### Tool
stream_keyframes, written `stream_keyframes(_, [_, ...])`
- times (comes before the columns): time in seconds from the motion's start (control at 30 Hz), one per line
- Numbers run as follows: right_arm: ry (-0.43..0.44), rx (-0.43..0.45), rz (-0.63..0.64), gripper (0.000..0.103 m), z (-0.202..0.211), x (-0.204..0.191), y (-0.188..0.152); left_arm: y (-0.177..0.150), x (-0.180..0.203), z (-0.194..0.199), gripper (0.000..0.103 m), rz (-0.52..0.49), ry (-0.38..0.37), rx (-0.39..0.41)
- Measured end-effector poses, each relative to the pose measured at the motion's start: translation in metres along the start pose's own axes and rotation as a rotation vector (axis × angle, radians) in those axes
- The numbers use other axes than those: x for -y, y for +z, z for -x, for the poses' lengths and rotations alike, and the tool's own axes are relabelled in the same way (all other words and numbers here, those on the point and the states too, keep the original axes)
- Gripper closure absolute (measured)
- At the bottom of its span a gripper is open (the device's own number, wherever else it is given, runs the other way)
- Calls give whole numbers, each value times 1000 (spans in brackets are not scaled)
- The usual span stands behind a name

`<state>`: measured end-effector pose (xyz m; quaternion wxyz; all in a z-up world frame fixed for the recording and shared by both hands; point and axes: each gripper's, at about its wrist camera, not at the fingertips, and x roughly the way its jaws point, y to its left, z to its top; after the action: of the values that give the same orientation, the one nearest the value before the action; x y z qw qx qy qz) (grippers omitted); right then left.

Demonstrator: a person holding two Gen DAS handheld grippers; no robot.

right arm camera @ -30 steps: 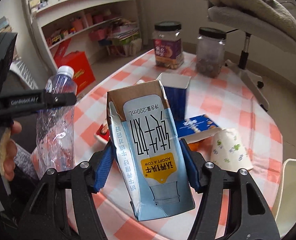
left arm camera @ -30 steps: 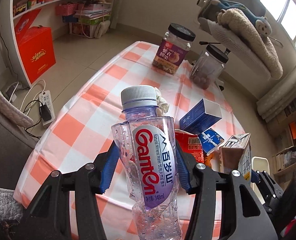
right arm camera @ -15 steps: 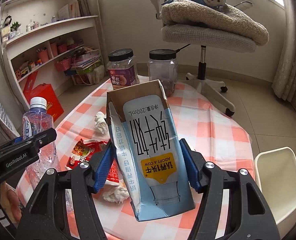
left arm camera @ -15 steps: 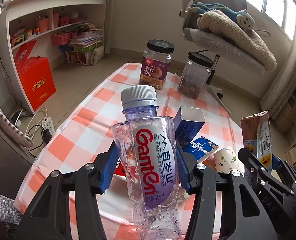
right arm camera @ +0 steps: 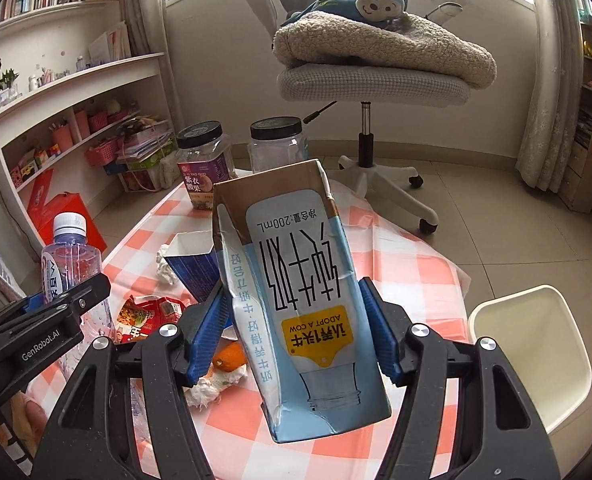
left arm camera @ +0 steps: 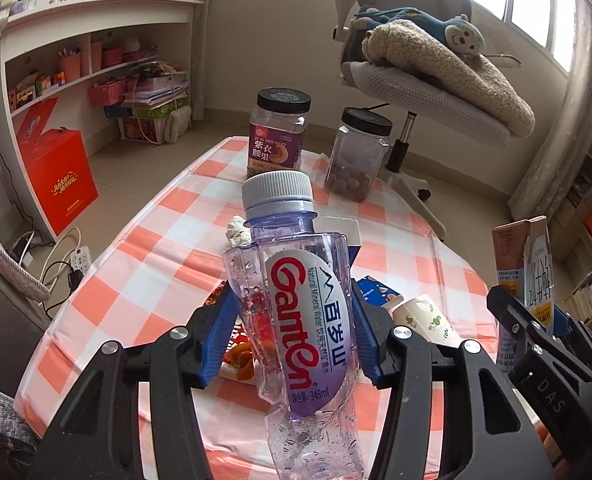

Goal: Collect trash
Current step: 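Carry the milk carton to the wastebasket and open the right tool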

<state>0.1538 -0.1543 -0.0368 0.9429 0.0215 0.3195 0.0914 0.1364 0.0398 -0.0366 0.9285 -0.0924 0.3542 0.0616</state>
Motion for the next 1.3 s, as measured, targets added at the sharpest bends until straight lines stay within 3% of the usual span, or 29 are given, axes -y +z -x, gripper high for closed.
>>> stream_keyframes(0.73, [-119,12,-91,42,23,70,-4,-11,77,6,50,-86,-127,-2])
stream_keyframes(1.3, [-291,-17,-241,42,38,168,-11,-26,136,-2,50,-162,-190,-39])
